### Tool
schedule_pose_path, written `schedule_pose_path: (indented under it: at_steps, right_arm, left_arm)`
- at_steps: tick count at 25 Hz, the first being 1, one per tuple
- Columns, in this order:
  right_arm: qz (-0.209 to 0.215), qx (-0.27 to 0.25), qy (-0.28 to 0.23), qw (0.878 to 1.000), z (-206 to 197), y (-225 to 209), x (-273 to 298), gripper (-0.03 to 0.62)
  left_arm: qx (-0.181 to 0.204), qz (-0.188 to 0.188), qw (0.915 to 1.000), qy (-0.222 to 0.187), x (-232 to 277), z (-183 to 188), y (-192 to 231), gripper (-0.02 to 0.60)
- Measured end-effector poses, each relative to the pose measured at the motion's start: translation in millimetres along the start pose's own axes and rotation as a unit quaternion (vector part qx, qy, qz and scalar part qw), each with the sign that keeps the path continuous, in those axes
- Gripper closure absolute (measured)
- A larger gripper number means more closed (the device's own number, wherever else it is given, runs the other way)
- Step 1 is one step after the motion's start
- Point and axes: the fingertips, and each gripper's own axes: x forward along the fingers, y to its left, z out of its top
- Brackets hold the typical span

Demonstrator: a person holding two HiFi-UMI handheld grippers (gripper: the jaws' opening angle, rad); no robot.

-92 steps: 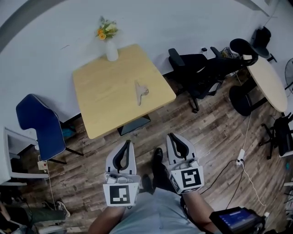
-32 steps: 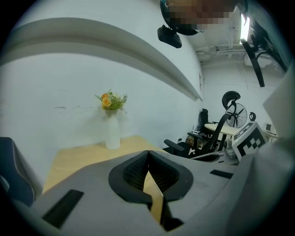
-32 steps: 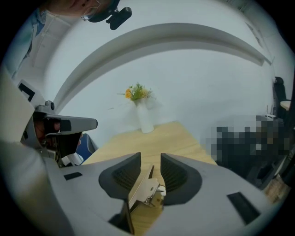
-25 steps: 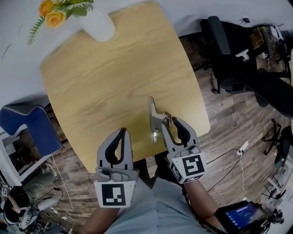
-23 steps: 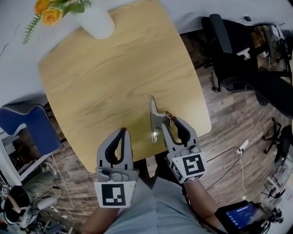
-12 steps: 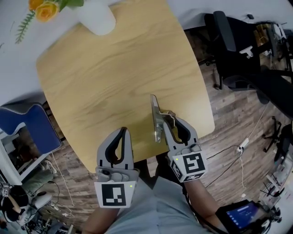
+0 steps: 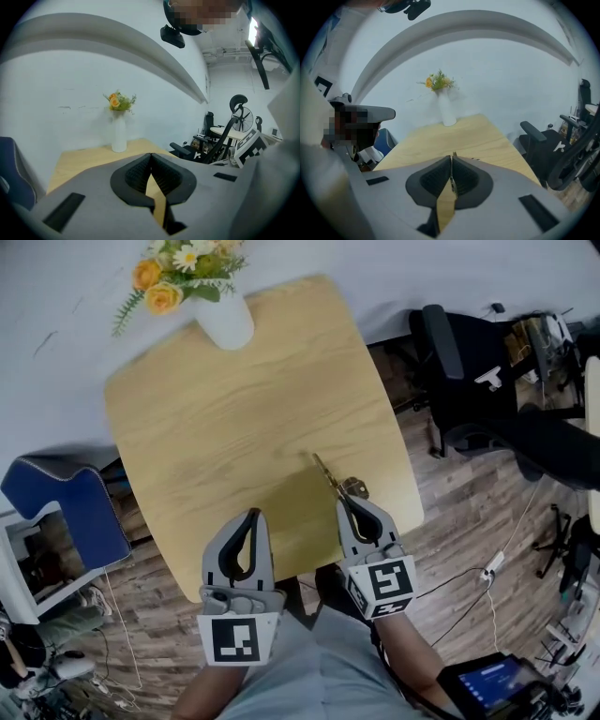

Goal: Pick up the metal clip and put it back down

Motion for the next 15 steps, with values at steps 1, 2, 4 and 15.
schedule_pose_path:
  at_steps: [1, 2, 4, 15]
  right_arm:
    - [0.002, -0.005, -0.008, 1.000, 8.4, 1.4, -5.1, 0.545]
    - [0.004, -0.009, -0.017, 1.000, 17.4, 3.6, -10.7, 0.545]
    - [0.009, -0.021, -0.034, 0.999, 35.4, 9.7, -23.3, 0.545]
    - [0.037, -0.086, -0.120, 0.988, 118.2, 46.6, -79.8, 0.545]
  left_arm:
    - [0.002, 0.003, 1.0000, -0.009, -5.1, 7.9, -0.8, 0.563]
    - [0.003, 0.007, 0.9998, -0.018, -10.8, 16.1, -1.8, 0.563]
    - [0.007, 0.014, 0.9992, -0.038, -23.3, 32.6, -4.4, 0.563]
    - [0.025, 0.058, 0.9890, -0.134, -95.9, 99.8, -11.7, 0.563]
